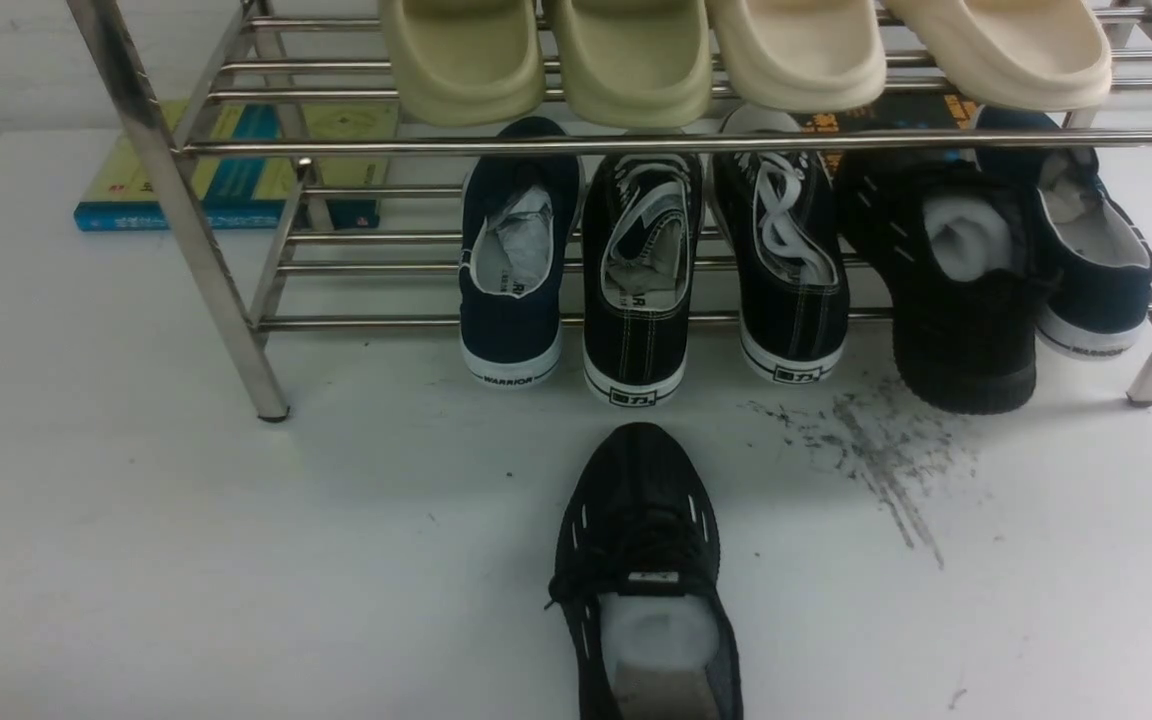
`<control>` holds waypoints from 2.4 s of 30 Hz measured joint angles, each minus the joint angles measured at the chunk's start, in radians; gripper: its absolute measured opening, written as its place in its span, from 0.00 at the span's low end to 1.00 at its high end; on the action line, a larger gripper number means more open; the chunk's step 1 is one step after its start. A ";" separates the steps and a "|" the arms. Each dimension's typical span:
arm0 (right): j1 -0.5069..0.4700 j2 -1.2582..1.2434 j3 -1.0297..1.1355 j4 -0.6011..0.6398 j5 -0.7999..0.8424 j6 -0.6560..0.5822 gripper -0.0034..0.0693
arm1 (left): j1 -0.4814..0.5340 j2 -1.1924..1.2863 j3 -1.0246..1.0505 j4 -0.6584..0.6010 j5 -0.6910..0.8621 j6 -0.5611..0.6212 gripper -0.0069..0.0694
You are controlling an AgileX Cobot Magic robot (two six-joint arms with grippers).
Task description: Take the shoes off the shelf with your hand on the white table.
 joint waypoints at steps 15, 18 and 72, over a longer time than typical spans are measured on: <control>0.000 0.042 -0.011 -0.037 -0.007 -0.036 0.38 | 0.000 0.000 -0.024 -0.017 0.118 -0.033 0.26; 0.000 0.109 -0.011 -0.014 0.026 -0.117 0.38 | 0.000 0.000 -0.024 -0.016 0.118 -0.034 0.26; 0.228 1.216 -0.625 -0.134 -0.047 -0.427 0.59 | 0.000 -0.001 -0.025 -0.016 0.121 -0.034 0.33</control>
